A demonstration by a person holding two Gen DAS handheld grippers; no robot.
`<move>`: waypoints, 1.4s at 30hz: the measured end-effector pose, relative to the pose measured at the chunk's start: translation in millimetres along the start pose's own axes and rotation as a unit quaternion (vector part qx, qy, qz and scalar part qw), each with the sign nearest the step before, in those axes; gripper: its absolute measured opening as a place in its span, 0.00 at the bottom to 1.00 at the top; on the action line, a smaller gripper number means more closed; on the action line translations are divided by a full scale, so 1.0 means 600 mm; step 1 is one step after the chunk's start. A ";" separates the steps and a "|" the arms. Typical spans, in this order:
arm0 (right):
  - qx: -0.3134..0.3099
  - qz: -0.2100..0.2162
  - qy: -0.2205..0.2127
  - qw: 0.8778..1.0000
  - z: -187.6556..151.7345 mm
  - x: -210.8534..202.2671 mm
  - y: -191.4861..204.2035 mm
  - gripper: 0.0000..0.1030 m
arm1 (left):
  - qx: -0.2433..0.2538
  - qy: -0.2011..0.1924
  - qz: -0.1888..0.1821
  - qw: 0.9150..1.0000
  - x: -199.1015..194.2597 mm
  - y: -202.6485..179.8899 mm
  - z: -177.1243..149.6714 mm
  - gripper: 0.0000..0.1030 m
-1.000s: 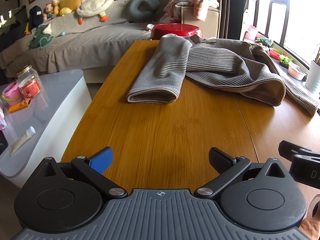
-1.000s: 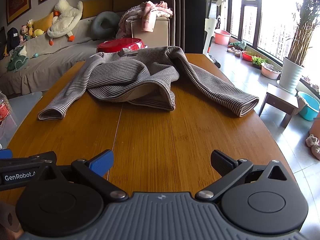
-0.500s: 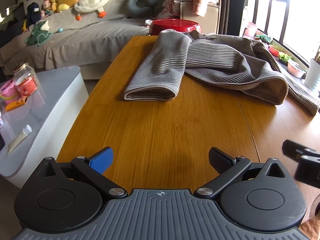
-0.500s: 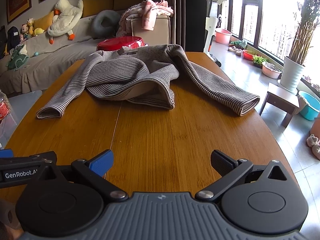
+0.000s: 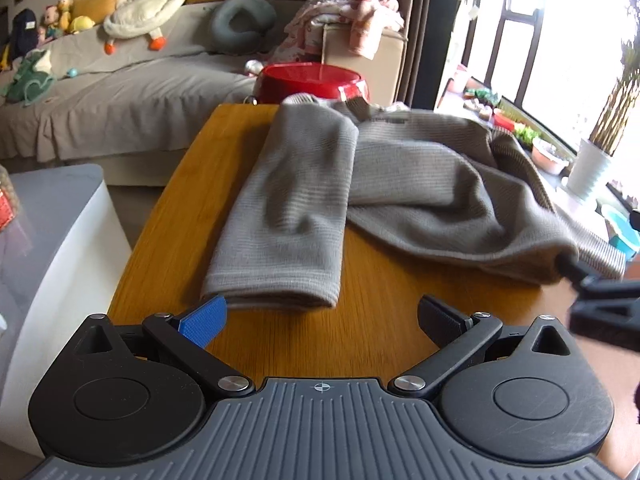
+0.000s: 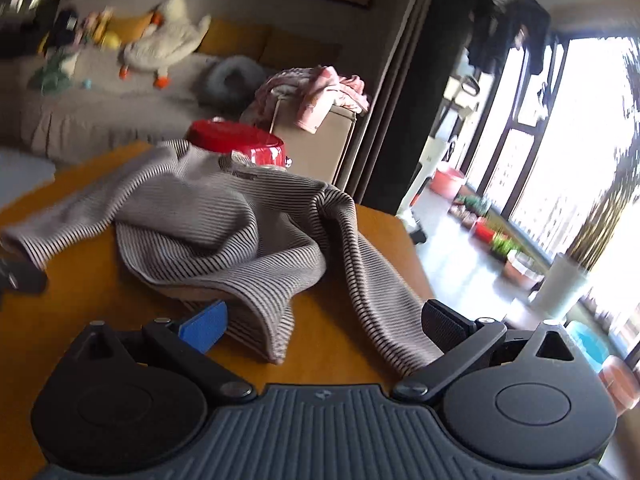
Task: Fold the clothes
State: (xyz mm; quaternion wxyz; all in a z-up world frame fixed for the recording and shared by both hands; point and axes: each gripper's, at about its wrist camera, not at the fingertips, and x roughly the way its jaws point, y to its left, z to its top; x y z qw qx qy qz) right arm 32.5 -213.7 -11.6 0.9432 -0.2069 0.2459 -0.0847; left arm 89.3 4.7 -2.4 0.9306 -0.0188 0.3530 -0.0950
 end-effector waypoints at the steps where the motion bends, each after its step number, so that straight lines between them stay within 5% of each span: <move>1: -0.040 -0.012 -0.003 0.999 0.001 0.011 0.015 1.00 | -0.007 -0.008 0.000 1.000 0.000 0.004 0.002 1.00; 5: -0.129 -0.020 -0.001 0.991 0.005 0.053 0.062 1.00 | -0.036 -0.048 0.030 0.998 -0.008 0.035 0.012 1.00; 12: -0.175 -0.024 -0.019 0.984 0.012 0.069 0.099 1.00 | -0.065 -0.116 0.115 0.984 -0.025 0.106 0.036 1.00; 15: -0.184 -0.037 -0.031 0.982 0.009 0.068 0.105 1.00 | -0.071 -0.105 0.095 0.987 -0.022 0.110 0.045 1.00; 18: -0.209 -0.119 -0.085 0.967 0.012 0.075 0.125 1.00 | -0.041 -0.105 0.062 0.992 -0.024 0.084 0.036 1.00; 22: -0.161 -0.275 -0.211 0.924 0.042 0.050 0.113 1.00 | 0.034 -0.100 0.013 0.994 -0.018 0.027 0.013 1.00; 25: -0.062 -0.279 -0.242 0.927 0.078 0.000 0.055 1.00 | 0.082 -0.093 0.000 0.992 -0.002 -0.018 0.011 1.00; 28: -0.030 -0.284 -0.264 0.921 0.091 -0.042 0.012 1.00 | 0.104 -0.090 0.008 0.990 0.028 -0.063 0.025 1.00; 33: 0.043 -0.192 -0.240 0.951 0.099 -0.096 -0.063 1.00 | 0.127 -0.065 -0.018 0.990 0.082 -0.128 0.047 1.00; 35: 0.058 -0.183 -0.225 0.955 0.104 -0.100 -0.088 1.00 | 0.156 -0.070 0.001 0.985 0.094 -0.137 0.045 1.00; 37: 0.049 -0.218 -0.221 0.949 0.103 -0.094 -0.107 1.00 | 0.172 -0.100 0.051 0.979 0.092 -0.112 0.048 1.00; 42: 0.049 -0.209 -0.173 0.961 0.062 -0.076 -0.136 1.00 | 0.093 -0.115 0.178 0.973 0.091 0.006 0.122 1.00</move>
